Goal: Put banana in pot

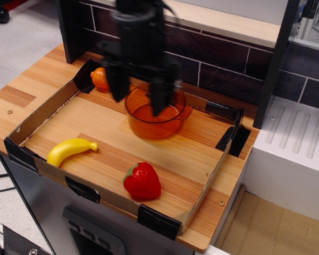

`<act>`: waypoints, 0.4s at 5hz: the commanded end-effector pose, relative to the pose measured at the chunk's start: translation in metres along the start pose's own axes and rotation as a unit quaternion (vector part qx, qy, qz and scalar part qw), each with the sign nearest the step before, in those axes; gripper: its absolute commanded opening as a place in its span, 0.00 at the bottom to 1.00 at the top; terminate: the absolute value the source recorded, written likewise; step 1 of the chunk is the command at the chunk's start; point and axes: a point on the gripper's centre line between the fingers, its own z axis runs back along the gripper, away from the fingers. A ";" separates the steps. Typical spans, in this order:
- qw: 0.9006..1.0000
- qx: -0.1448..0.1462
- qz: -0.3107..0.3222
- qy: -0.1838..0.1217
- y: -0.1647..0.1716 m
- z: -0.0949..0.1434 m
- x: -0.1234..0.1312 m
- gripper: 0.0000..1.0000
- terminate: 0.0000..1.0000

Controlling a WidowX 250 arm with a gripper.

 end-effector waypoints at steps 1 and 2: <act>0.997 -0.006 -0.067 0.048 0.050 -0.002 -0.013 1.00 0.00; 0.994 -0.001 -0.096 0.044 0.064 -0.015 -0.017 1.00 0.00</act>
